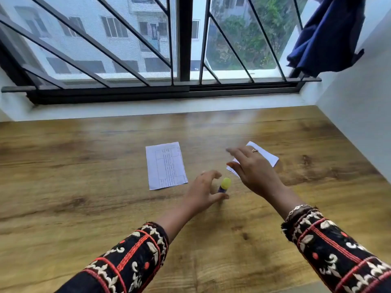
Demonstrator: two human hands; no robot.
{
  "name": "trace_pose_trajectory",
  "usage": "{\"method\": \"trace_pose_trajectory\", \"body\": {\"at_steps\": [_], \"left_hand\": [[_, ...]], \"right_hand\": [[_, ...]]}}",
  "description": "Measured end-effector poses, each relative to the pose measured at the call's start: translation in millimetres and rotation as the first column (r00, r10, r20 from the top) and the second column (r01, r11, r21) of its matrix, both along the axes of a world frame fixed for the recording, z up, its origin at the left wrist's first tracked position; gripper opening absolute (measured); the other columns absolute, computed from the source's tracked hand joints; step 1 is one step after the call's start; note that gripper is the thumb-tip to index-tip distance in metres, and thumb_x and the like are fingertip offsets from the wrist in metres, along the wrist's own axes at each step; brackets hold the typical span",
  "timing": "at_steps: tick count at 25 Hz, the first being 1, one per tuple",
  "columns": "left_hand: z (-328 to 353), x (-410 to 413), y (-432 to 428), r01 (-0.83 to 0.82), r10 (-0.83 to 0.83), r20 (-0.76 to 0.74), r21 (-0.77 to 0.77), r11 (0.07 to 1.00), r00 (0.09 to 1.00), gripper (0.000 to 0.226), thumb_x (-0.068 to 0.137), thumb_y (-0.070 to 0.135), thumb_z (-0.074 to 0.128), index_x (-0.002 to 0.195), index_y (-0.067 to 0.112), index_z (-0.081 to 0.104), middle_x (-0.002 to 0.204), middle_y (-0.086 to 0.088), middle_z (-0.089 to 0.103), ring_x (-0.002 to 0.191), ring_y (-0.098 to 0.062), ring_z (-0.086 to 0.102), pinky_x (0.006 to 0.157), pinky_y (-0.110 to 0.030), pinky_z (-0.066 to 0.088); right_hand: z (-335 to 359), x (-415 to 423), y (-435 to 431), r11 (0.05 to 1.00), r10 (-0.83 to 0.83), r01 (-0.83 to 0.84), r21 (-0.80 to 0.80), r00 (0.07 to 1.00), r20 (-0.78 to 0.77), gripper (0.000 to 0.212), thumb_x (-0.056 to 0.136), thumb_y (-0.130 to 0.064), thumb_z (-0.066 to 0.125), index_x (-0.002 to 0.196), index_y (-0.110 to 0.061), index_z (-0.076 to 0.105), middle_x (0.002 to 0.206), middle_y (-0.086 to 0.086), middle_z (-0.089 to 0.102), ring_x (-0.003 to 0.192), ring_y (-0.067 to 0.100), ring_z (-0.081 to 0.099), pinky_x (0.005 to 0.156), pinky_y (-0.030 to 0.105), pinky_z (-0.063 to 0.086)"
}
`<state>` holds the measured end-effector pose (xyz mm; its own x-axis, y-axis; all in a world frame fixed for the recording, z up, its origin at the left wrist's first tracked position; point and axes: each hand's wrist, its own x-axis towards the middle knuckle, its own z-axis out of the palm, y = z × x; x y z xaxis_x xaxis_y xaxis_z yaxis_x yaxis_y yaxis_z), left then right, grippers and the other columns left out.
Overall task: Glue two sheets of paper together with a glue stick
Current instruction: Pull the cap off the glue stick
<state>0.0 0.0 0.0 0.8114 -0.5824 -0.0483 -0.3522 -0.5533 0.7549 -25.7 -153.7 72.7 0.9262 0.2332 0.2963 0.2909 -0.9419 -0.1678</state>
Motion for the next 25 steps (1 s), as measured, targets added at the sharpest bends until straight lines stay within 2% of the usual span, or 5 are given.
{"method": "trace_pose_trajectory", "body": {"at_steps": [5,10,17,21,25], "left_hand": [[1,-2,-7,-0.105,0.084,-0.109,-0.202,0.974,0.991,0.018,0.074,0.014,0.072,0.089,0.008,0.064,0.086,0.004,0.064,0.083,-0.009,0.057,0.069,-0.019,0.038],[8,4,-13,-0.203,0.179,-0.108,-0.279,0.939,0.978,0.013,0.074,0.014,0.072,0.075,0.012,0.059,0.066,0.007,0.058,0.061,0.004,0.052,0.057,-0.011,0.034],[8,27,-5,-0.259,0.221,-0.139,-0.406,0.877,0.965,0.022,0.066,0.022,0.072,0.059,0.03,0.053,0.055,0.012,0.055,0.06,0.0,0.05,0.062,-0.021,0.04],[5,49,-1,-0.21,0.146,-0.179,-0.426,0.88,0.973,0.032,0.069,0.003,0.075,0.057,0.025,0.055,0.049,0.012,0.056,0.053,-0.004,0.052,0.056,-0.022,0.042],[-4,64,5,-0.156,0.102,-0.144,-0.436,0.886,0.984,0.031,0.065,0.009,0.077,0.051,0.026,0.055,0.048,0.009,0.053,0.055,-0.016,0.055,0.06,-0.041,0.05]], "right_hand": [[-12,-12,-1,0.997,-0.063,0.067,0.036,0.994,-0.093,0.036,0.088,-0.04,0.044,0.092,-0.007,0.058,0.073,0.012,0.067,0.072,0.033,0.061,0.057,0.028,0.031],[-12,2,0,0.993,-0.03,0.048,0.106,0.987,-0.16,0.056,0.08,-0.062,0.032,0.09,-0.012,0.054,0.062,0.004,0.06,0.065,0.027,0.057,0.05,0.029,0.027],[-19,35,9,0.962,0.089,-0.029,0.273,0.974,-0.211,0.025,0.089,-0.034,0.05,0.087,-0.009,0.051,0.073,0.012,0.065,0.065,0.022,0.044,0.059,0.031,0.031],[-24,59,3,0.96,0.224,-0.182,0.211,0.954,-0.198,0.029,0.09,-0.036,0.045,0.09,-0.008,0.05,0.08,0.014,0.063,0.07,0.022,0.042,0.061,0.03,0.026],[-31,74,-4,0.927,0.372,-0.363,0.094,0.92,-0.124,0.022,0.086,-0.026,0.051,0.092,-0.004,0.053,0.08,0.014,0.061,0.071,0.022,0.042,0.056,0.028,0.028]]}}
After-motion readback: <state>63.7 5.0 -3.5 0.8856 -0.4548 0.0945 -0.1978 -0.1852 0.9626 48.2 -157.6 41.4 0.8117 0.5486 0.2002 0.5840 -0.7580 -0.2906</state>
